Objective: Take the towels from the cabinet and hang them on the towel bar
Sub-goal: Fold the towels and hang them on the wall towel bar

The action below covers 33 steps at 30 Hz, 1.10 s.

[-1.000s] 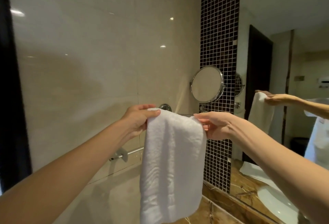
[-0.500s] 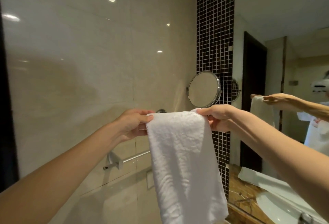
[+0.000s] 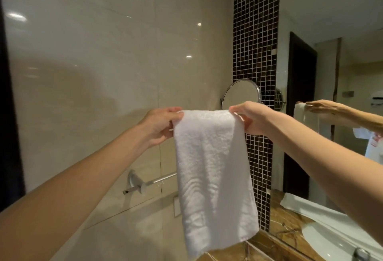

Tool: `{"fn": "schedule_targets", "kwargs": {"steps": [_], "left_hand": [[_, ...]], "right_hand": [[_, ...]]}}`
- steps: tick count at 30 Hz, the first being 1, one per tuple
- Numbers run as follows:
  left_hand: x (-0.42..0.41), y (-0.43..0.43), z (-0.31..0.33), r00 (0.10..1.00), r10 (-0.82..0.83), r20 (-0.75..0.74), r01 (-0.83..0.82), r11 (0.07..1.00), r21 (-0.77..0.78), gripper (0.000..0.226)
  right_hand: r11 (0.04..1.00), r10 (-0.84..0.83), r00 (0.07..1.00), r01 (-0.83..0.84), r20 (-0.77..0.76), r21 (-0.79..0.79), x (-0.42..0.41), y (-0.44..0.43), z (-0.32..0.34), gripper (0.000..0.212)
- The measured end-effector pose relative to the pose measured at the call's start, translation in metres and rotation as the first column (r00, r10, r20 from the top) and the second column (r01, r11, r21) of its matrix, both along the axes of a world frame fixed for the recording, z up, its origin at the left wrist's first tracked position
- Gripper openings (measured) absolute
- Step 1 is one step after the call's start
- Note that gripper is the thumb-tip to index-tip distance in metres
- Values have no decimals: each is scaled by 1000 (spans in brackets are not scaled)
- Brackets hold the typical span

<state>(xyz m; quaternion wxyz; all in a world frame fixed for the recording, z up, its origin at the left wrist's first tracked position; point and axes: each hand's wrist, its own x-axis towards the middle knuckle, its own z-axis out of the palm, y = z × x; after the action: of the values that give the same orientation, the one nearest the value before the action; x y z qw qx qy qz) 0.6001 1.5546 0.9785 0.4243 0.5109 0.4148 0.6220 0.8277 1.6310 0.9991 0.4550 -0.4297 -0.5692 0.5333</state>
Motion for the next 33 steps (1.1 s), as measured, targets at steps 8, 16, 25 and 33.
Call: {"fn": "schedule_targets", "kwargs": {"steps": [8, 16, 25, 33], "left_hand": [[-4, 2, 52, 998, 70, 5, -71, 989, 127, 45], [-24, 19, 86, 969, 234, -79, -219, 962, 163, 48], [-57, 49, 53, 960, 203, -192, -207, 978, 2, 58], [-61, 71, -12, 972, 186, -142, -206, 968, -143, 63]], "right_hand": [[984, 40, 998, -29, -57, 176, -25, 13, 50, 25], [958, 89, 972, -24, -216, 285, -71, 48, 80, 40], [972, 126, 987, -102, -103, 213, -110, 108, 43, 41], [987, 161, 986, -162, 45, 9, -108, 125, -16, 31]]}}
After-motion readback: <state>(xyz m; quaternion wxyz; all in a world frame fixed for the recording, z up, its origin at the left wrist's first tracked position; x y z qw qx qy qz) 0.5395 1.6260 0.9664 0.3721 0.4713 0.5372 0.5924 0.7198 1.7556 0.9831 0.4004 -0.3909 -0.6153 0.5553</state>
